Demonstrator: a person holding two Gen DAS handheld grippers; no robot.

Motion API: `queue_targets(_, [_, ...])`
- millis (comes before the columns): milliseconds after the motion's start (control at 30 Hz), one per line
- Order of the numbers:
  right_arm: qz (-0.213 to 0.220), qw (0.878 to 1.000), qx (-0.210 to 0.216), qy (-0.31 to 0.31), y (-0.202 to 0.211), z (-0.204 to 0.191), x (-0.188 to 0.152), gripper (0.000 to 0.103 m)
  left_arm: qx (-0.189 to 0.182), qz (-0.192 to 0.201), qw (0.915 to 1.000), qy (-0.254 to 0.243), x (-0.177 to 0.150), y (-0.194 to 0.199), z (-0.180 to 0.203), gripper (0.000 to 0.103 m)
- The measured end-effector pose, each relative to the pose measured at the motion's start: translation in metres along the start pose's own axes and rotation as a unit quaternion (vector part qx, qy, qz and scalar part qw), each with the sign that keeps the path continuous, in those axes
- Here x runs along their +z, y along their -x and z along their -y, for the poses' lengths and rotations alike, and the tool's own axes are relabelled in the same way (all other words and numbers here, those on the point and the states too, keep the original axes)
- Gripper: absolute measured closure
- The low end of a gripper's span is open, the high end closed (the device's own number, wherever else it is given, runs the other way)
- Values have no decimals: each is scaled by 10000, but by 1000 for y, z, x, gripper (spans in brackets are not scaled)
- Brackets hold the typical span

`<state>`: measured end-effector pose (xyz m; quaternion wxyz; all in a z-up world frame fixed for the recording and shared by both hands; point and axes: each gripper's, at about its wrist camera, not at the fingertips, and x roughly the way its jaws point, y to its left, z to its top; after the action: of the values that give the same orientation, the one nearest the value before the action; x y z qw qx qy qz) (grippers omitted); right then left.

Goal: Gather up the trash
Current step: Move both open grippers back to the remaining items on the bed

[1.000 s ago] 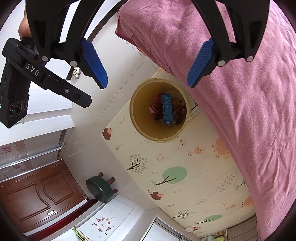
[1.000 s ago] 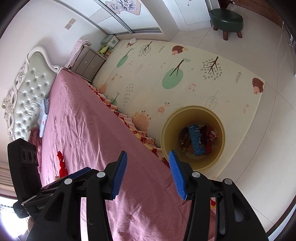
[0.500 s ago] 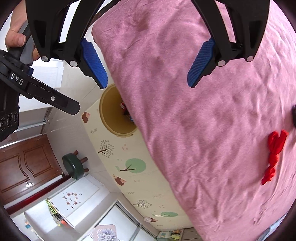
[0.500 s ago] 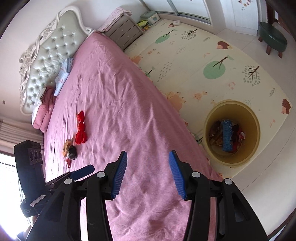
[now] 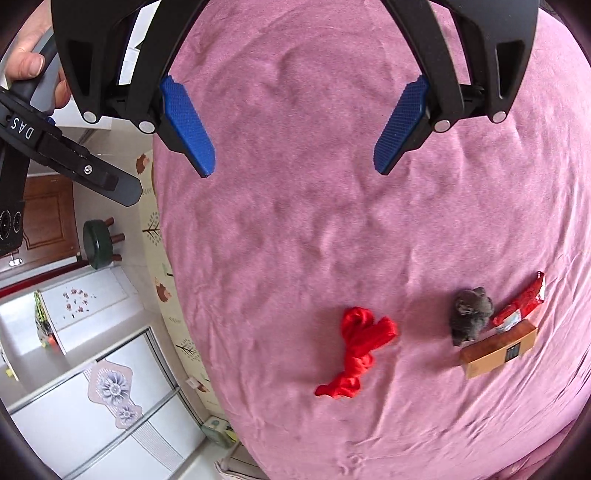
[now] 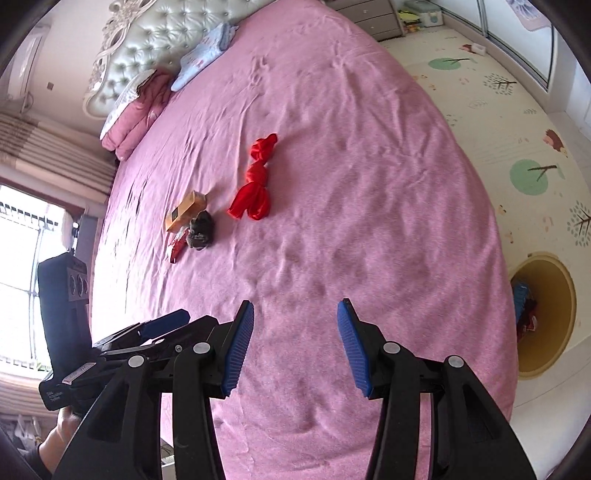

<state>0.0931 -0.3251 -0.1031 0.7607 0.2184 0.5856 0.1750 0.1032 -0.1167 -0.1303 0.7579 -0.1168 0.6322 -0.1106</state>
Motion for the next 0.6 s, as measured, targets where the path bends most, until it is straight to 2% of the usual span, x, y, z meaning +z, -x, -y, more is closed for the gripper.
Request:
queue_targets(267, [-328,9988,26,362,-51,-45,30,56,48,112,9983,568,24,2,-62,16])
queue_targets(600, [-519,9978,60,406,-104,-63,66,56,110,121,9951,972,62,-19,-113,16])
